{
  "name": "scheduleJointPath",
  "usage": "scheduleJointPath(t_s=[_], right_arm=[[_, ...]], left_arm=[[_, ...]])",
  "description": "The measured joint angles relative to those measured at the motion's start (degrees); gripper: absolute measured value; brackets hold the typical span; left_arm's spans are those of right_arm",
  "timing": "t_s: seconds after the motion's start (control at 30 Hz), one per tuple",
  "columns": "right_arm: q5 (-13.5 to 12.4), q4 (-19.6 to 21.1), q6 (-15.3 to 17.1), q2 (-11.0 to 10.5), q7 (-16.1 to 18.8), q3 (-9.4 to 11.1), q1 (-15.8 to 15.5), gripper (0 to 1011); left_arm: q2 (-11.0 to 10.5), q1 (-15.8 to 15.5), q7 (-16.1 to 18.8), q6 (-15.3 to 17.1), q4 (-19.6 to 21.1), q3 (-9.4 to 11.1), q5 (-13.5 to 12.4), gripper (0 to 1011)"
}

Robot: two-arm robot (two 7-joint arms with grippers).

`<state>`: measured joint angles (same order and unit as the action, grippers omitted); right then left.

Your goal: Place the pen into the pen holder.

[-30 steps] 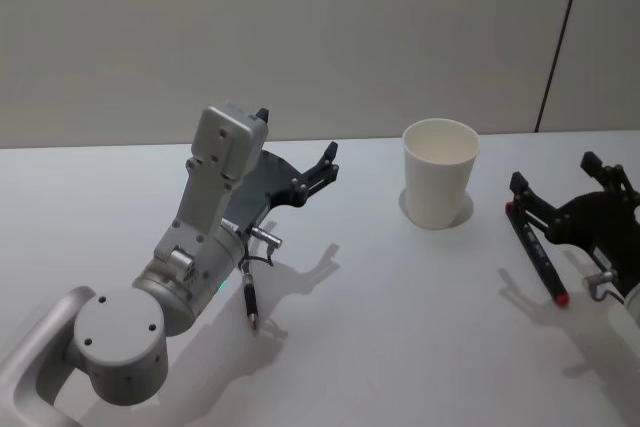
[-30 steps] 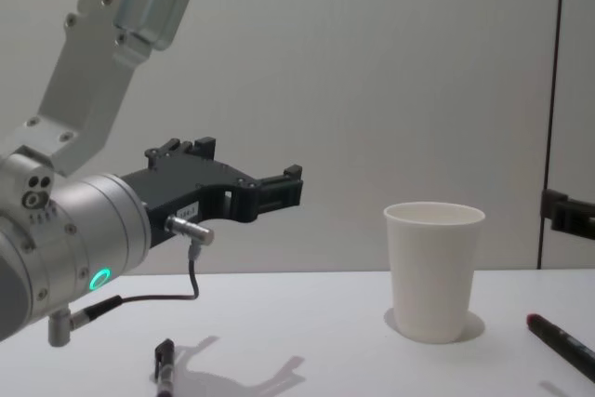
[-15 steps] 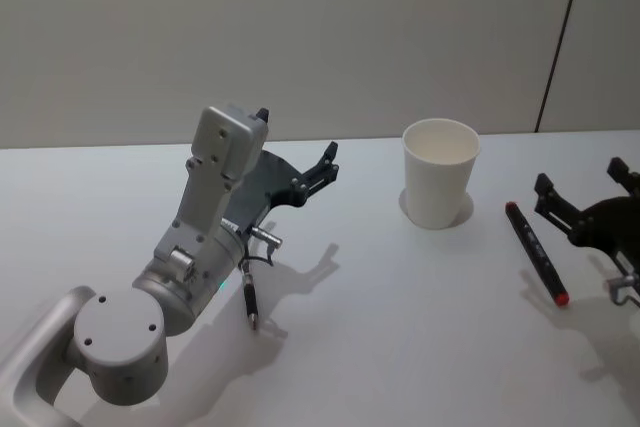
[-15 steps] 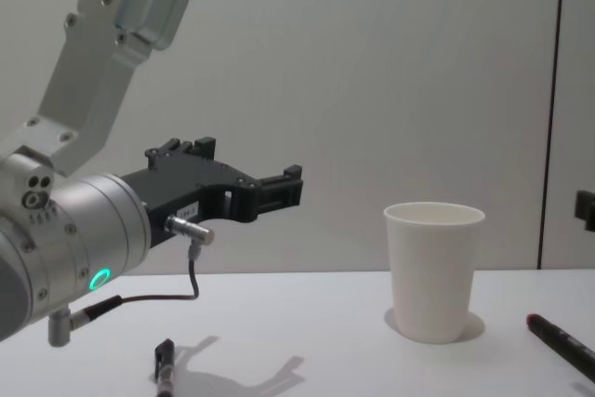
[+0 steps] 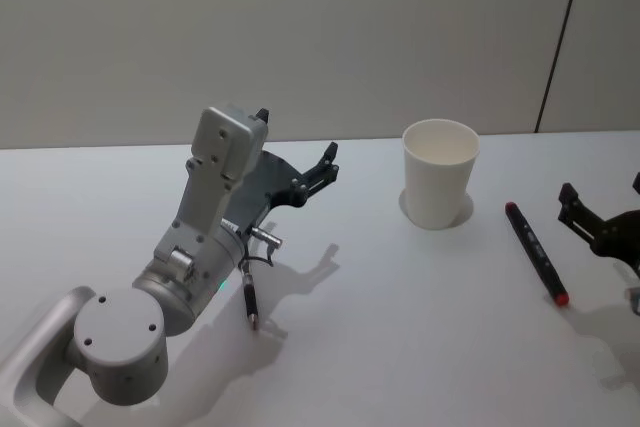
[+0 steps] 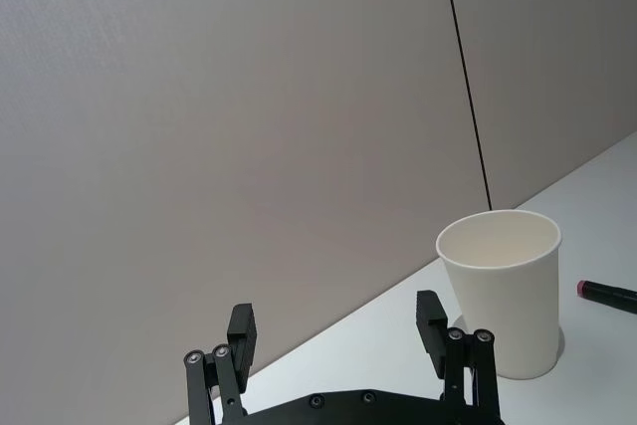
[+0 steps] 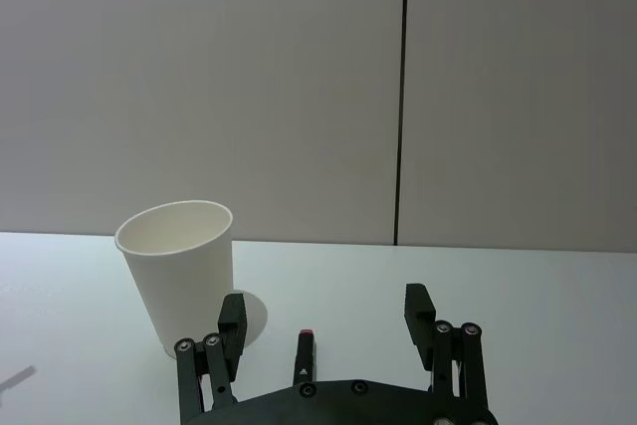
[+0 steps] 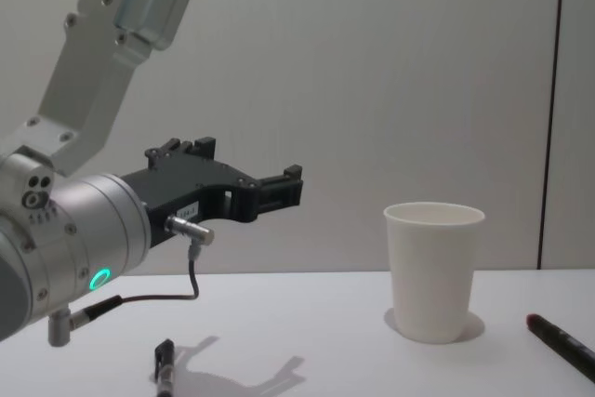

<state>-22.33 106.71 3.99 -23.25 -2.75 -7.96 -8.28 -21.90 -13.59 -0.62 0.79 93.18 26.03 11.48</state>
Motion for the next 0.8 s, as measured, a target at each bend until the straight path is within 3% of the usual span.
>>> scheduleJointPath(t_s=[0.8], right_arm=[[-2.4,4.6,4.5,-0.1,-3.4,1.2,-4.1,1001]], left_arm=[[0.0,0.0,0.0,0.0,0.0,0.0,0.0,1001]])
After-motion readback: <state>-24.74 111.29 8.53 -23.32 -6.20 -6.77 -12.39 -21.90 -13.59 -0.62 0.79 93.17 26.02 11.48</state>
